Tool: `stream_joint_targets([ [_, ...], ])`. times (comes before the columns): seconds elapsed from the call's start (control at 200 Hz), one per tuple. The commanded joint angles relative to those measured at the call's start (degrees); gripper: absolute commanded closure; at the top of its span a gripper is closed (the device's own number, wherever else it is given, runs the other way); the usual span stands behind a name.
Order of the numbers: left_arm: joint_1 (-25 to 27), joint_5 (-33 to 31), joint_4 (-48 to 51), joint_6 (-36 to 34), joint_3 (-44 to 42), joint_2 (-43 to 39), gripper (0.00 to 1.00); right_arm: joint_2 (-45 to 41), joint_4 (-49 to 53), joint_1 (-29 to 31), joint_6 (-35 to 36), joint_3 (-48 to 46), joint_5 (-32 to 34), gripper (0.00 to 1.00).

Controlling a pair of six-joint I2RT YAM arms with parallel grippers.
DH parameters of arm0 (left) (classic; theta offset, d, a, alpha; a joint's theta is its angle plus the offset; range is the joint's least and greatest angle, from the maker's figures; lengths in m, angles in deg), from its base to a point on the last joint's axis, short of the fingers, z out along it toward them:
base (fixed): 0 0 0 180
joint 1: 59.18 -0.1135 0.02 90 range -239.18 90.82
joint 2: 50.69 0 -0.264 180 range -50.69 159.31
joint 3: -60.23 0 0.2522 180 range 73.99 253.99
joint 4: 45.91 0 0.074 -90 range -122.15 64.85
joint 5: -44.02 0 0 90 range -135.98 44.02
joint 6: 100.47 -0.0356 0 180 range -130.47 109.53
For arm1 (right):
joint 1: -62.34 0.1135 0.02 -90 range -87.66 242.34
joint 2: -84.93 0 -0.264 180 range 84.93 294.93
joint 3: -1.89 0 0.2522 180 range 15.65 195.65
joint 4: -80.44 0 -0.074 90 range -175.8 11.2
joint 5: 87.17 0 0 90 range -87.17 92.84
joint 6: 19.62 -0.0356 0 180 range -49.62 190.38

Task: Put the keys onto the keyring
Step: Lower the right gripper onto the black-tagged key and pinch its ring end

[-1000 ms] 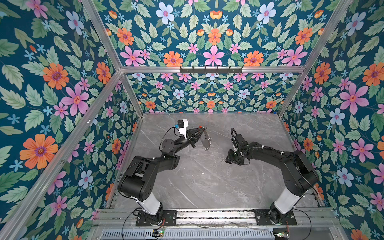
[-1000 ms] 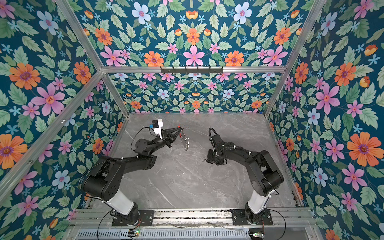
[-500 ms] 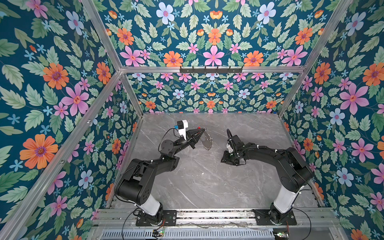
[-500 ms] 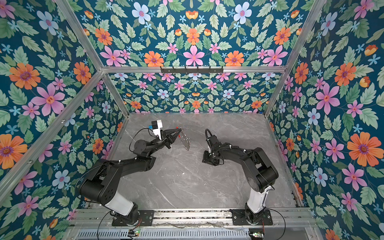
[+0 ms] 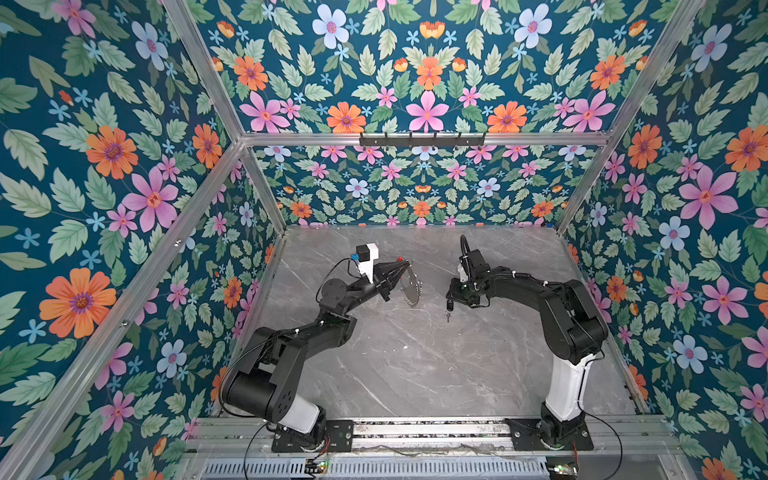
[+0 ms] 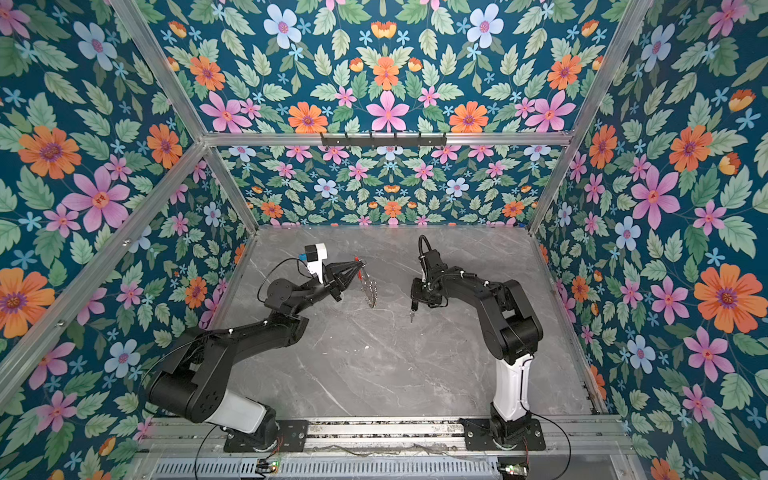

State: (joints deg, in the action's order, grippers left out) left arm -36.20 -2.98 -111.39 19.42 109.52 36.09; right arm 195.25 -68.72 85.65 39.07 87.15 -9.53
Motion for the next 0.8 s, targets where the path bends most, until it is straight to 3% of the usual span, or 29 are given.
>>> stream_joint_targets([
  [0.0,-0.04,-0.2,-1.18,-1.03,-0.19,0.17,1.0,-3.16,2.77,0.79,0.77,-1.87,2.31,0.67],
  [0.25,-0.04,0.45,-4.43,1.4,1.62,3.23,1.0,-4.17,9.64,10.16,-4.7,-1.35,18.18,0.67],
  [0.49,-0.04,1.07,-2.59,1.19,1.34,1.95,1.0,-2.03,9.64,10.7,-4.58,0.2,18.07,0.74],
  [0.795,-0.04,0.68,-2.42,1.05,0.21,0.95,1.0,-0.61,10.42,10.76,-3.52,1.91,16.84,0.74],
])
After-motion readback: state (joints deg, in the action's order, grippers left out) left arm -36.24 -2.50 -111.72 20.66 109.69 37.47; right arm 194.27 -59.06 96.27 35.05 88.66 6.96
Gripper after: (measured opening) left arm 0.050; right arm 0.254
